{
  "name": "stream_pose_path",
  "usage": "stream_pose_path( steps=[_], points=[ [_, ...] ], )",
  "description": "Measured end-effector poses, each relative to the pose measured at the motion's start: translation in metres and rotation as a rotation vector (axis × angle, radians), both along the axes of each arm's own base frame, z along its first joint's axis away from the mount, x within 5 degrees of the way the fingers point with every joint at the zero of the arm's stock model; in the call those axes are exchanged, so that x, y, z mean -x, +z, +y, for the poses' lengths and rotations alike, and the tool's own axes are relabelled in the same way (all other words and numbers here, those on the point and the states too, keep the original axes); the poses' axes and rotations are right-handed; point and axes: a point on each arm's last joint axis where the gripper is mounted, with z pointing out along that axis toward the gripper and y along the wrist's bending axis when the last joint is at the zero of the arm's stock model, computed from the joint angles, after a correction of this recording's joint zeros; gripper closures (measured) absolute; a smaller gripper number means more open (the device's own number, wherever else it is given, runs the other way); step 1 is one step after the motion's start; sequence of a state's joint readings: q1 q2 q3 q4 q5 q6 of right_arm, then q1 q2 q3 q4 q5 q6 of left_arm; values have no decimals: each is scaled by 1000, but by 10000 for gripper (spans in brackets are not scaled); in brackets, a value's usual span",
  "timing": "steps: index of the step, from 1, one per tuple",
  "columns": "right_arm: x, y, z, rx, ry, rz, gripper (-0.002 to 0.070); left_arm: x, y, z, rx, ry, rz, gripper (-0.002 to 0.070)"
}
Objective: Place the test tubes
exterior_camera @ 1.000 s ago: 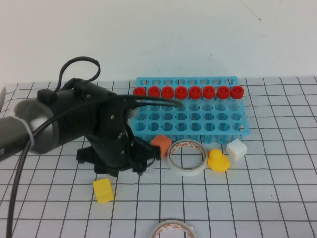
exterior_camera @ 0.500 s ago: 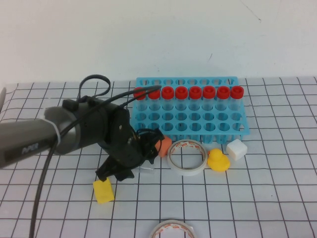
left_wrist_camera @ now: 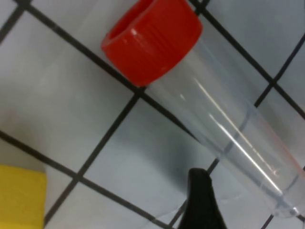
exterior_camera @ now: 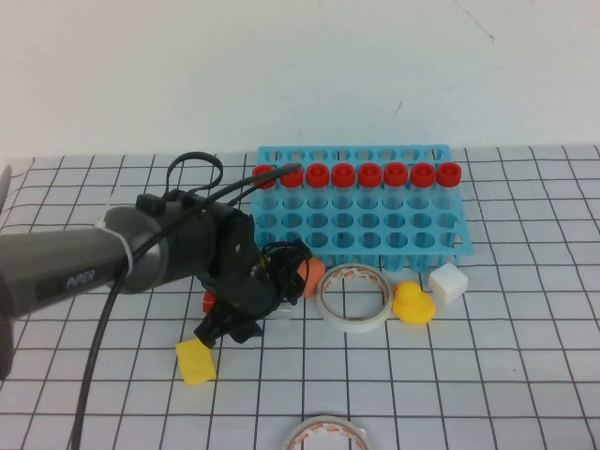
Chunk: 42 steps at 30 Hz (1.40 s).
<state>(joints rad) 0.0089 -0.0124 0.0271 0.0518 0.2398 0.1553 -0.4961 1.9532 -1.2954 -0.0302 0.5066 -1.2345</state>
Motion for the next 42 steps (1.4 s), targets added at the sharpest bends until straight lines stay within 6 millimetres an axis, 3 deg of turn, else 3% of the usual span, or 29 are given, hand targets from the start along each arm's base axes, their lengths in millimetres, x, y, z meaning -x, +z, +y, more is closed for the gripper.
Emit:
stream_pose_path(
  steps=[11, 29, 42],
  points=[
    [0, 2, 0, -1, -1, -20, 678, -8, 0, 14, 10, 77, 16, 259],
    [0, 2, 0, 4, -1, -22, 678, -16, 15, 14, 37, 147, 27, 288],
    [0, 2, 0, 18, 2, -24, 678, -16, 7, 18, 2, 167, 70, 298]
  ],
)
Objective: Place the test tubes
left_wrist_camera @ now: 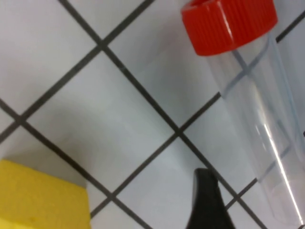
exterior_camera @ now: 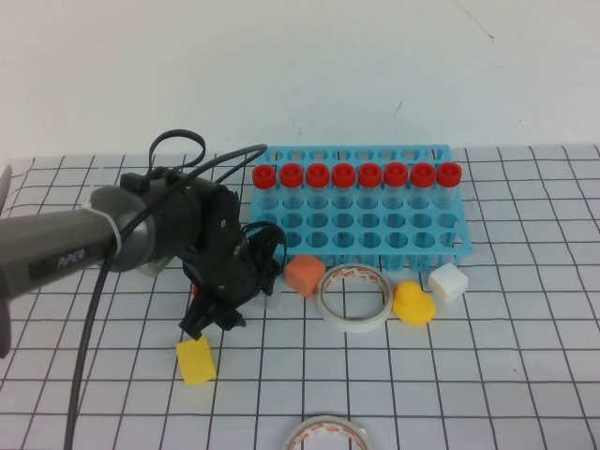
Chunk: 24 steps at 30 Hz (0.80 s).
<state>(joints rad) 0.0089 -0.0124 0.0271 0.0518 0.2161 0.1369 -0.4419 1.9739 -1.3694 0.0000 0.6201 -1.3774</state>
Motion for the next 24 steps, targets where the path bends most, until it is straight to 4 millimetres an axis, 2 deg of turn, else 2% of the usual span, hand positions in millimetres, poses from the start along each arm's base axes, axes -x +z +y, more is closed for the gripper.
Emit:
stream_pose_path(
  steps=[11, 24],
  points=[
    [0, 0, 0, 17, 3, -3, 678, -10, 0, 21, 7, 70, -1, 298],
    [0, 0, 0, 19, 3, -3, 678, -25, -2, 27, 35, 107, -119, 298]
  ],
)
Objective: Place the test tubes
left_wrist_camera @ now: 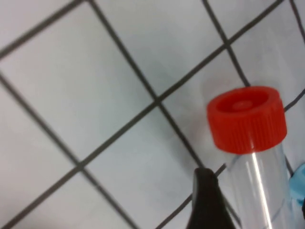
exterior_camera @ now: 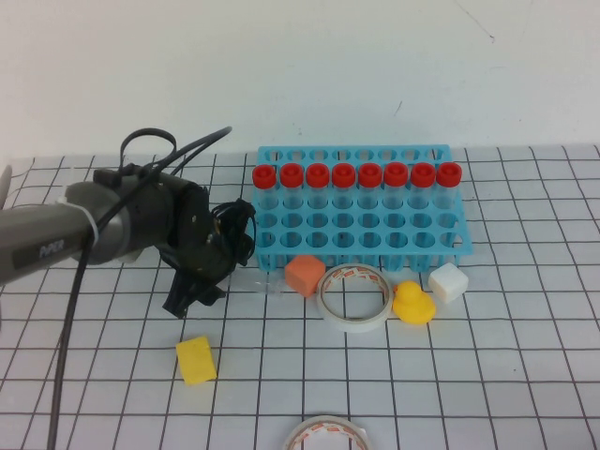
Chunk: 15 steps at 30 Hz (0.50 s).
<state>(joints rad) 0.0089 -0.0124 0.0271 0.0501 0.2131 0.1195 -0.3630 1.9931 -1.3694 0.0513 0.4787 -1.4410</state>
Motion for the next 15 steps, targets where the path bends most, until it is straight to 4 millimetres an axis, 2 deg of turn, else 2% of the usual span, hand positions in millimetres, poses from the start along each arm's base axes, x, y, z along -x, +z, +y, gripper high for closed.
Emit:
stream_pose_path(
  steps=[7, 15],
  points=[
    [0, 0, 0, 0, 0, 0, 678, -5, -11, -2, 11, 3, -21, 298],
    [0, 0, 0, 0, 0, 0, 678, -7, -12, -3, 13, -2, -23, 307]
  ],
)
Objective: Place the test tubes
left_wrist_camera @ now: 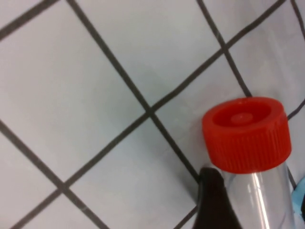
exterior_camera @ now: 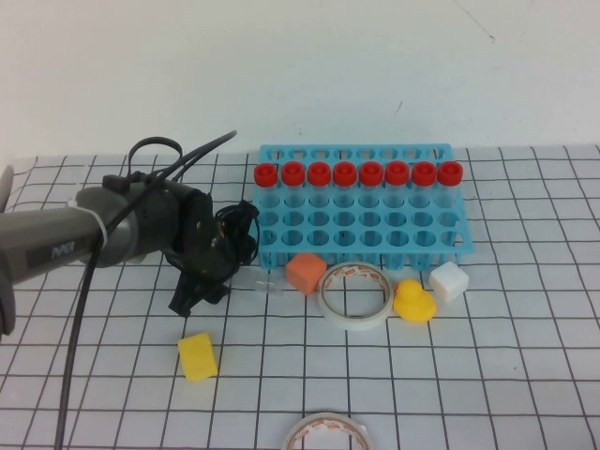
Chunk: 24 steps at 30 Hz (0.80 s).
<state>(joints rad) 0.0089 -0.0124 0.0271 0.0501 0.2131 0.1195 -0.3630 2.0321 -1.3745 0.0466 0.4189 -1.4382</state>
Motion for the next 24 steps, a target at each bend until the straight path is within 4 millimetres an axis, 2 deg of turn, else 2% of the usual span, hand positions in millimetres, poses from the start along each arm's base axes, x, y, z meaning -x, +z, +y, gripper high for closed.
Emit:
stream_pose_path(
  steps=[7, 12, 16, 19, 24],
  points=[
    [0, 0, 0, 0, 0, 0, 678, 1, -2, -3, -1, -128, 7, 457],
    [0, 0, 0, 1, 0, -2, 678, 4, -2, -7, 11, -203, 19, 457],
    [0, 0, 0, 1, 0, -2, 678, 5, 2, -13, 5, -329, 34, 457],
    [0, 0, 0, 1, 0, -2, 678, 4, 9, -17, -45, -503, 62, 457],
    [0, 0, 0, 1, 0, -2, 678, 3, 35, -18, -200, -846, 89, 457]
  ],
)
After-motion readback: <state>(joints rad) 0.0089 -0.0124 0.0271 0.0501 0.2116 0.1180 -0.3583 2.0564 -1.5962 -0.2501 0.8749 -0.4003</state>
